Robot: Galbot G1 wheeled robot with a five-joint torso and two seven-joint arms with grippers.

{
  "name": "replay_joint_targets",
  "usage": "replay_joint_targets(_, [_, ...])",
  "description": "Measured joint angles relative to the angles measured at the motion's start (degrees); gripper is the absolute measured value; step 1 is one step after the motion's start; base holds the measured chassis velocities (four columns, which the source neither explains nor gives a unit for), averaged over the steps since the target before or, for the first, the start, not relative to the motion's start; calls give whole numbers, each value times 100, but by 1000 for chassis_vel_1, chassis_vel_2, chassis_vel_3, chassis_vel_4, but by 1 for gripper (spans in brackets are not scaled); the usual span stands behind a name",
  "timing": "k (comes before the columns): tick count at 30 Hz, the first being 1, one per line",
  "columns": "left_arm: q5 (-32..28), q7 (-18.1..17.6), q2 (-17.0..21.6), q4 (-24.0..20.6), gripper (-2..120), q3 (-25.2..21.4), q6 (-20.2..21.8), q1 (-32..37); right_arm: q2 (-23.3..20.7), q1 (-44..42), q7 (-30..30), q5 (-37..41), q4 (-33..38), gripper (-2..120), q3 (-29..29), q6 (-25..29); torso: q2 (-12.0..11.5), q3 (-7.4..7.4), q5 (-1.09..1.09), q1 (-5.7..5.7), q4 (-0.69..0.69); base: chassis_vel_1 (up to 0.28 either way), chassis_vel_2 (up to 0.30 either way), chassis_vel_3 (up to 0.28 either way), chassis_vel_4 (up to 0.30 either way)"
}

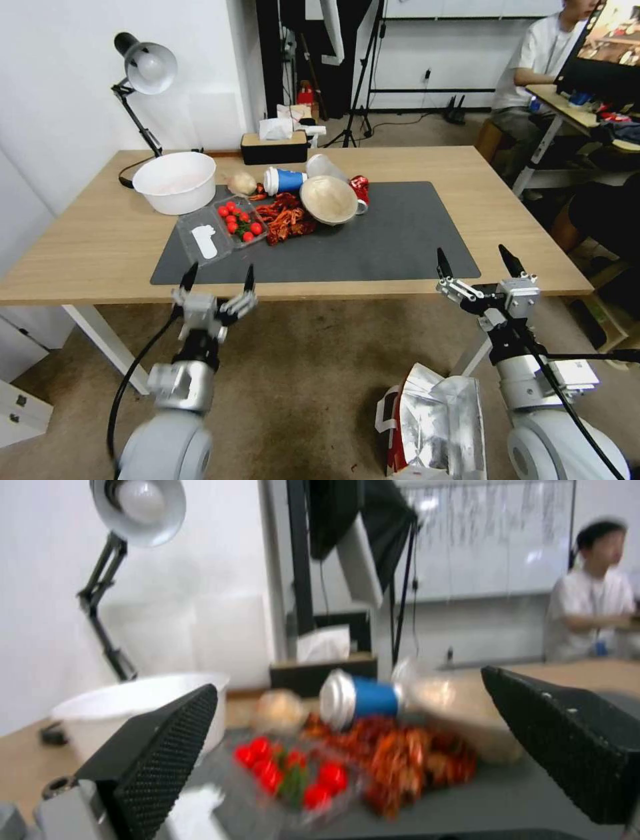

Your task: Pick up the food delivery bag from the floor and place it on the table.

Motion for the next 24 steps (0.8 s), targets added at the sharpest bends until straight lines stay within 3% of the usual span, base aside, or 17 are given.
replay_joint_targets(5, [-63,-13,38,125,99,47,-160,-69,1,-11,-7,-2,2,100,-4,-3,0,1,-1,0,6,0,0,0,0])
replay_joint_targets(17, [-84,-99,3,153,99,27,-297,74,27,22,-34,36,1,100,26,18,-2,-2,-2,-3,6,0,0,0,0])
replay_joint_targets(24, [-23,-201,-7,123,99,32,-297,86,34,22,-42,65,24,100,58,17,-141,-77,-2,-65,6,0,0,0,0])
